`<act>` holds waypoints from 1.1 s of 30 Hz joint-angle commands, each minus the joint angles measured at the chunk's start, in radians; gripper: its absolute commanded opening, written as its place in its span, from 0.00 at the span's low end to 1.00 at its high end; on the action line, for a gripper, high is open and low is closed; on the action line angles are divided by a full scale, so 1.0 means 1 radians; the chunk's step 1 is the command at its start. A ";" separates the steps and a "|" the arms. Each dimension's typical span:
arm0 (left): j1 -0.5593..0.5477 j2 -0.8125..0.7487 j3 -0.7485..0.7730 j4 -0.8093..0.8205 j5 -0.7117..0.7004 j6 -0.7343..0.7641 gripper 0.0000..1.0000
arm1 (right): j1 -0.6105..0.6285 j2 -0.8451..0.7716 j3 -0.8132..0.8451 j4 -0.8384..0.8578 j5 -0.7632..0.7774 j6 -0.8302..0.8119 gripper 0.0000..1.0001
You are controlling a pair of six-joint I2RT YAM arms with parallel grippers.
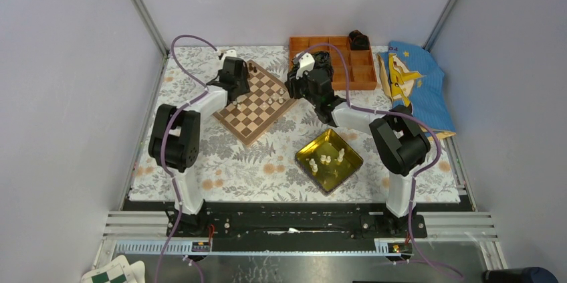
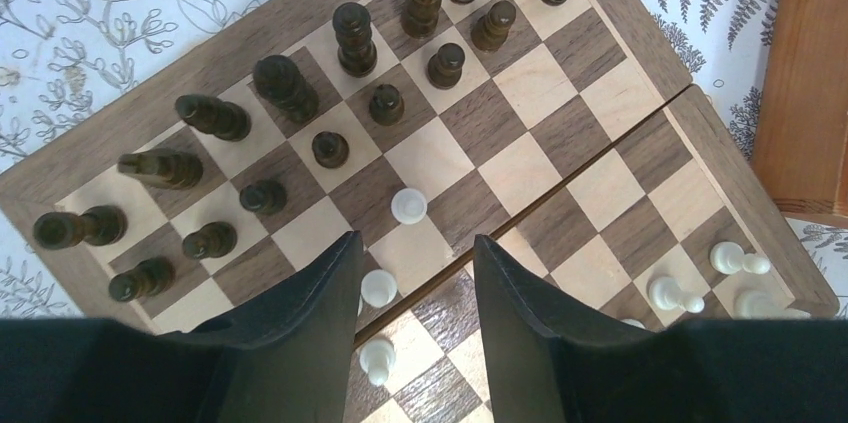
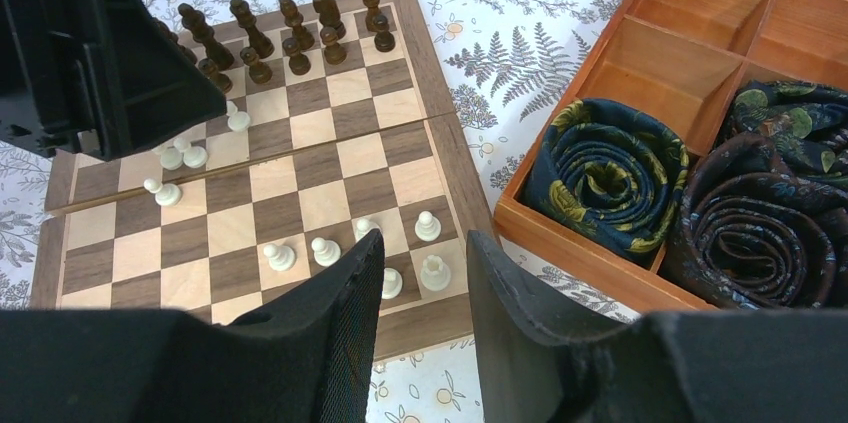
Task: Set up the chess pieces on the board
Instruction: Pick up the chess piece from the chessboard.
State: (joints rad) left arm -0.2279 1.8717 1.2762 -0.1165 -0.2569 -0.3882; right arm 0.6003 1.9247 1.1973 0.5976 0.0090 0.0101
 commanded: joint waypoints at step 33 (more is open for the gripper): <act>0.024 0.139 0.090 0.100 -0.019 0.019 0.40 | -0.014 0.030 0.027 0.084 -0.040 0.019 0.44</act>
State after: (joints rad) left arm -0.2138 2.0018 1.3300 -0.0669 -0.2630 -0.3817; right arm 0.5957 1.9533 1.1973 0.6197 -0.0200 0.0196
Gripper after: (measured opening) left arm 0.411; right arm 0.431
